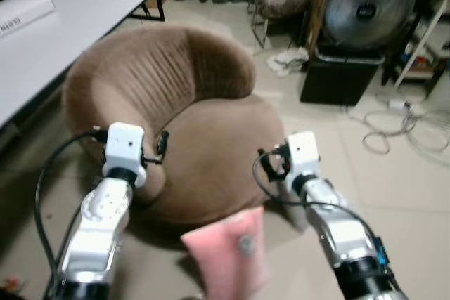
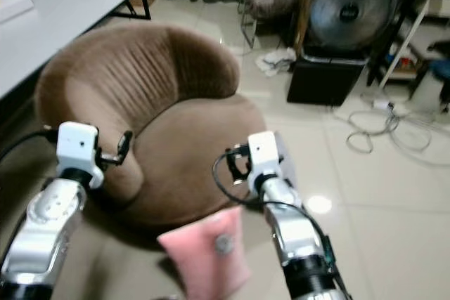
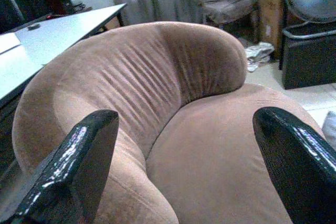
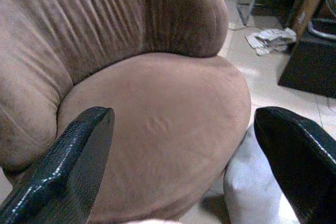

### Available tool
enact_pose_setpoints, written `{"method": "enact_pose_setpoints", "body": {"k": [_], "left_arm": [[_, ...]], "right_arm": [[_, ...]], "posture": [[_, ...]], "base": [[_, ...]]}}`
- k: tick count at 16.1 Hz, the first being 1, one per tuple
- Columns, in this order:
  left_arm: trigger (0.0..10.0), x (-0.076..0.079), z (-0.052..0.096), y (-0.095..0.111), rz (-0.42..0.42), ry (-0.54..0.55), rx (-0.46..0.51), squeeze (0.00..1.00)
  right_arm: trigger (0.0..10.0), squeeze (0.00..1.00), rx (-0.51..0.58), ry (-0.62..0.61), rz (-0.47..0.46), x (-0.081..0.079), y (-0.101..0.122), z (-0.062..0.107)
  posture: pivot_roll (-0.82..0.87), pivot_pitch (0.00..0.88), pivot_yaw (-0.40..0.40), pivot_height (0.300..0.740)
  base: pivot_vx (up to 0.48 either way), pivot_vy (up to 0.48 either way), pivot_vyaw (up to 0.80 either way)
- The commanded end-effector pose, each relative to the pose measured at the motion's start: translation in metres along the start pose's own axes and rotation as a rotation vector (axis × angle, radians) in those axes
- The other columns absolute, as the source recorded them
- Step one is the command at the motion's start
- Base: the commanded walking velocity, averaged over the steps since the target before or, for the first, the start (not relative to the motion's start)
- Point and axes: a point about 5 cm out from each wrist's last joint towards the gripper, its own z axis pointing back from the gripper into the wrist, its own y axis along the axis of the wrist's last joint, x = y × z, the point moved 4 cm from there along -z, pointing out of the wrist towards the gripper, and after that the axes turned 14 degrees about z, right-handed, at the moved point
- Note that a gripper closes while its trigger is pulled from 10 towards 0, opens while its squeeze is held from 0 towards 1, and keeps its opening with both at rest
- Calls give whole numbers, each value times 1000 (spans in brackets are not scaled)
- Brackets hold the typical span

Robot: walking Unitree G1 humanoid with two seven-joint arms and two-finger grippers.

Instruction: Move the pillow to the sofa from floor

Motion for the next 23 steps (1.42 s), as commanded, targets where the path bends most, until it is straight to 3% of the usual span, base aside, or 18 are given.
{"method": "enact_pose_setpoints", "body": {"k": [1,13,18,23], "left_arm": [[10000,3,-1,2,-50,-20,5,0],[10000,5,-1,-1,-50,-13,7,0],[10000,4,0,-3,-14,-8,6,0],[10000,2,-3,-5,8,1,-4,0]], "right_arm": [[10000,0,1,-21,-10,5,-1,1],[10000,0,-7,-26,8,9,-2,1],[10000,0,-19,-22,9,9,-7,4],[10000,0,-22,-10,22,9,-9,6]], "posture": [[146,0,28,740],[147,0,12,740],[141,0,17,740],[129,0,25,740]], "base": [[0,-480,0],[0,-480,0],[0,288,0],[0,0,0]]}}
